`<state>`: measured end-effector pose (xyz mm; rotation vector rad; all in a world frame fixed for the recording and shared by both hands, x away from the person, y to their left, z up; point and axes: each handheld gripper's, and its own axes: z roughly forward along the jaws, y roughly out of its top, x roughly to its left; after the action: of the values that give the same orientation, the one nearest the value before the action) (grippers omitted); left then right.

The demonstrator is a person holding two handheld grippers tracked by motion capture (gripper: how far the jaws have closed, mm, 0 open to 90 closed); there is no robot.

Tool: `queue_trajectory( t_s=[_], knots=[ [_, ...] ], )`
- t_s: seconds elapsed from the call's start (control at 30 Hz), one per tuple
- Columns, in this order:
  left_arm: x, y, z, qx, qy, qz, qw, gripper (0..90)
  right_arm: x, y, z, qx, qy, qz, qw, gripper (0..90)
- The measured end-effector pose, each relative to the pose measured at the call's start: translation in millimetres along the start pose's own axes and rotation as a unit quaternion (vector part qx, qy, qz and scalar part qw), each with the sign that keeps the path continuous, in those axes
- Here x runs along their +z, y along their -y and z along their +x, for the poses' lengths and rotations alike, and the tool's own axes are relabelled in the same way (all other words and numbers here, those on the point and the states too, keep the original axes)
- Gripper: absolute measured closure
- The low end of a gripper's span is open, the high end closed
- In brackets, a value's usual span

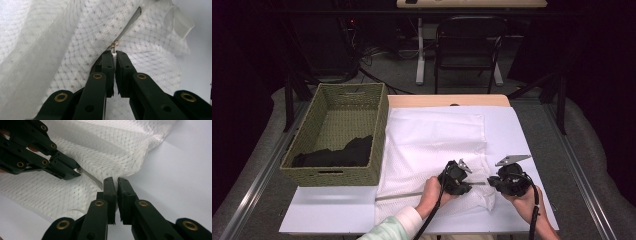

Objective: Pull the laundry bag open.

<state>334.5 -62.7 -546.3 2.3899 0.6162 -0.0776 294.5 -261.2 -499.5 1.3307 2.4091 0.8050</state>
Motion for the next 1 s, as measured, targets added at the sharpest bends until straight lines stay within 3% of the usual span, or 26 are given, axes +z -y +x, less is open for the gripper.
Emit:
queue_trajectory(
  t_s=[1.0],
  knots=[
    [-27.2,27.6,11.7,-0.008,-0.020,0.022,0.9995,86.2,1.3,0.6,-2.3,0.001,0.003,0.006,1.0000,85.4]
  ],
)
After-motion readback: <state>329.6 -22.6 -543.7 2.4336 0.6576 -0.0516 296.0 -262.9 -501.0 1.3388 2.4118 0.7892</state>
